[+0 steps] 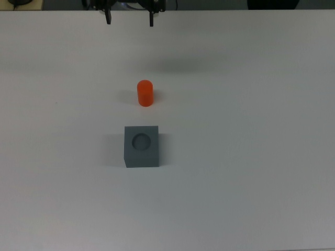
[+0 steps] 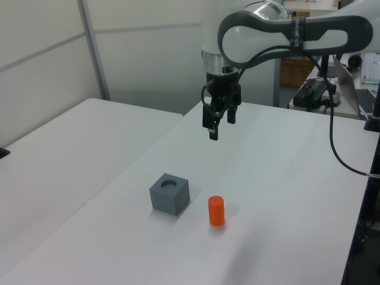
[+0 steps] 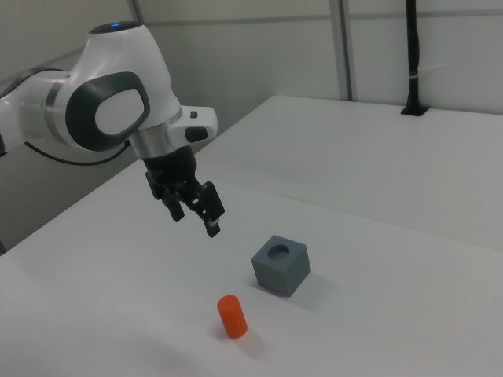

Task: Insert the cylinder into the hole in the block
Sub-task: 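Lower the open gripper down over the orange cylinder, then close the gripper on the orange cylinder and lift it, then carry the held cylinder over the grey block's hole and lower it in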

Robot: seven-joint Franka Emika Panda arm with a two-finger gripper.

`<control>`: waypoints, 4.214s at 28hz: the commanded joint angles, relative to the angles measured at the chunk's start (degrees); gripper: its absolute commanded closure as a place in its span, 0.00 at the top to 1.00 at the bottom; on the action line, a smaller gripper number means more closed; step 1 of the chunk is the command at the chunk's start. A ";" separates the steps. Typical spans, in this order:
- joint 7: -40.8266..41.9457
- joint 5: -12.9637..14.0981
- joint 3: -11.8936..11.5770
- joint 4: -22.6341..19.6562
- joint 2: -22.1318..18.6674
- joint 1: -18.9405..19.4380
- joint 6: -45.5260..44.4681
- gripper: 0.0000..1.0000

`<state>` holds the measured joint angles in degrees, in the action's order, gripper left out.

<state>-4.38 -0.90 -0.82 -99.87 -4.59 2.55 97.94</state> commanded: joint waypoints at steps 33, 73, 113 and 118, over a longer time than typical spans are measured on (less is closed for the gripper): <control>1.92 0.99 0.29 -21.85 6.35 0.70 28.01 1.00; 1.74 1.43 1.70 -5.26 12.94 -1.24 17.30 0.09; -7.13 0.02 2.05 19.37 31.75 -1.15 21.24 0.10; -7.31 -0.07 2.05 19.46 32.81 -1.15 22.56 0.10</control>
<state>-10.23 -0.38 1.30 -81.91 26.38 1.11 118.67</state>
